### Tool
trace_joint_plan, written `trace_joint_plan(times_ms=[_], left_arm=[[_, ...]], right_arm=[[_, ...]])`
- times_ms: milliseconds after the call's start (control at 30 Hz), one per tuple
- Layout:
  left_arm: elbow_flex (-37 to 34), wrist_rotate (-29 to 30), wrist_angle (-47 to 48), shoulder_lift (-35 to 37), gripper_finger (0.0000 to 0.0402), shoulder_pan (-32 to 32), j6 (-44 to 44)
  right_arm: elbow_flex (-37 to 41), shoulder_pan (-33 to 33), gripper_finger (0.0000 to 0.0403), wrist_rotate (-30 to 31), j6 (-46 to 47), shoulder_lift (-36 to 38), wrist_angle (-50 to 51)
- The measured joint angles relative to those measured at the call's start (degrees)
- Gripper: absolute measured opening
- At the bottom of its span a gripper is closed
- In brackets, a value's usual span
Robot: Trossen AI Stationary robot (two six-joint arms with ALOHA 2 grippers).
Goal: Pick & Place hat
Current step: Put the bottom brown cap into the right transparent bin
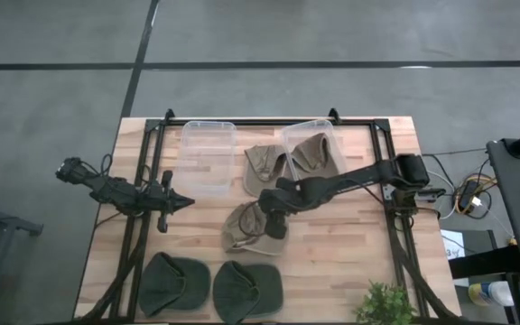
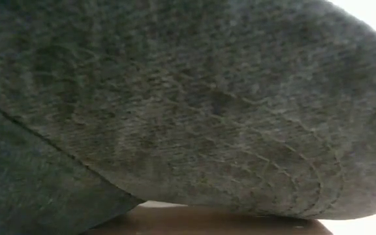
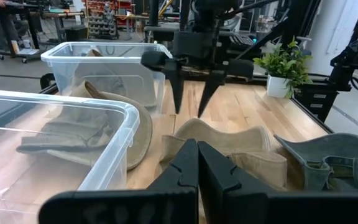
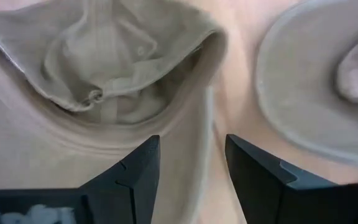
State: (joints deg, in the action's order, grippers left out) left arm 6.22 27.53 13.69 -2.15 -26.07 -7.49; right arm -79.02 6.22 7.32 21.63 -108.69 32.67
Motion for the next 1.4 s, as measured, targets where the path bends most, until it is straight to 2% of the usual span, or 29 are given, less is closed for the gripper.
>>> trace_joint_plan(times_ms=[100, 367, 600, 733, 933, 1167, 1400], left_arm=[[0.0, 0.0, 0.05, -0.02, 0.0, 0.01, 0.0], [0.0, 0.0, 0.35, -0.02, 0.0, 0.01, 0.0], [0.01, 0.0, 0.37, -0.02, 0.0, 0.0, 0.0], [0.0, 0.0, 0.44, -0.02, 0.0, 0.0, 0.0], [0.01, -0.01, 0.47, -0.02, 0.0, 0.0, 0.0], [0.0, 0.0, 0.48, -0.02, 0.0, -0.02, 0.0], [0.02, 0.0, 0.5, -0.03, 0.0, 0.0, 0.0]], right_arm=[[0.08, -0.59, 0.0182, -2.51, 1.15, -1.13, -0.14], [-0.66, -1.56, 0.0196, -2.84, 1.49, -5.37, 0.5], [-1.36, -1.47, 0.0191, -3.11, 1.06, -5.45, 1.08], [-1.4, -1.58, 0.0148, -3.46, 1.15, -5.0, 1.2], [-1.41, -1.53, 0.0025, -5.35, 0.47, -4.88, 0.97], [-2.79, -1.51, 0.0013, -6.35, 0.67, -3.62, 2.42], [-8.75, -1.51, 0.0011, -6.11, 0.67, -3.23, 7.09]])
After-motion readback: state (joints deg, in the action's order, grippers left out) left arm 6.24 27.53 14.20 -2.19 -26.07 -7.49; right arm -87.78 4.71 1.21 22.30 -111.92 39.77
